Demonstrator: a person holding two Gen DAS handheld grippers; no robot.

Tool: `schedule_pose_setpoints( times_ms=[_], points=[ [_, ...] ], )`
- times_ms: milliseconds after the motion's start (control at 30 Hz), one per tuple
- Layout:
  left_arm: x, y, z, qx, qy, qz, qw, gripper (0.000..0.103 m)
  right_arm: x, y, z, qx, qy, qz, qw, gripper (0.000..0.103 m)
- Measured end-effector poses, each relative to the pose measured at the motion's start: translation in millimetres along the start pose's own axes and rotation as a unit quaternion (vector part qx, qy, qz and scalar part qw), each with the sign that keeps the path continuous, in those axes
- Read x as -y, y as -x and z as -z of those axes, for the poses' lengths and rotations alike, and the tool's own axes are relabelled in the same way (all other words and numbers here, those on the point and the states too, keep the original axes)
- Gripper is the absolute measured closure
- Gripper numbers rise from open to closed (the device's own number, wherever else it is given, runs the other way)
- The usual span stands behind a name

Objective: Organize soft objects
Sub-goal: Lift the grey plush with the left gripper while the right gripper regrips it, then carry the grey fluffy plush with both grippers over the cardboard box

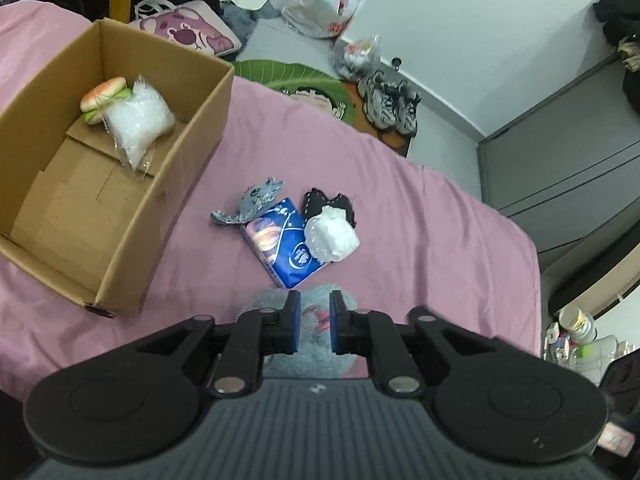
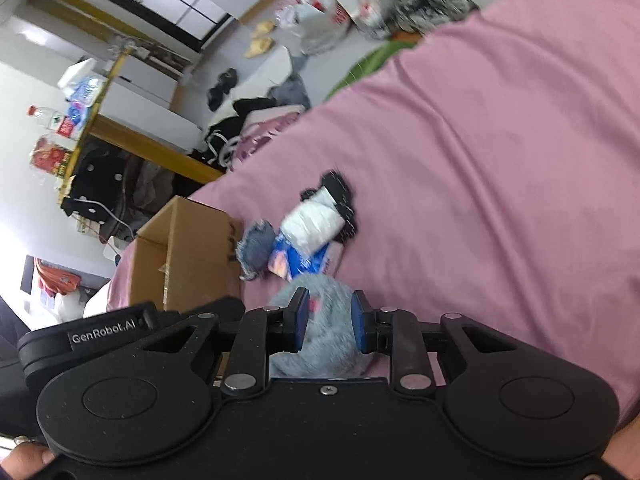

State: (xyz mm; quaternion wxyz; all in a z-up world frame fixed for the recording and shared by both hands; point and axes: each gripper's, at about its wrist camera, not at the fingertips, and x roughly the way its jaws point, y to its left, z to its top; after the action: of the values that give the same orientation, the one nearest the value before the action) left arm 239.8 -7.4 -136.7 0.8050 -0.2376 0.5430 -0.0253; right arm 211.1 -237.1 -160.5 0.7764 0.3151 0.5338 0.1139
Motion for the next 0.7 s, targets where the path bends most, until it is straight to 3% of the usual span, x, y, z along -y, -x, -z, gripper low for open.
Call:
schedule_pose_setpoints(
  times_ms=[67,167,567,700],
  points=[
    [-2,-6,0,-0.003,-0.003,-0.011,0.9999,0.074,4,-2,2,-0.004,-0.016,0.0,1.0,0.075],
    [-5,-15,-1,-0.007,-0.004,-0.022,0.9997,0.066,10,-6,4,-0.009,-0.043,0.0,0.999,0.067],
    [-1,-51,-1,-0.039,-0.024,-0.04,0.9982,0.065,20,-39,12,-0.056,-0.074,0.004,0.996,0.065],
    [-3,-59,-2,-0.046,-0.023,-0.045,0.9977,0.065,17,-40,12,-0.056,-0.064,0.0,0.996,0.076]
  ],
)
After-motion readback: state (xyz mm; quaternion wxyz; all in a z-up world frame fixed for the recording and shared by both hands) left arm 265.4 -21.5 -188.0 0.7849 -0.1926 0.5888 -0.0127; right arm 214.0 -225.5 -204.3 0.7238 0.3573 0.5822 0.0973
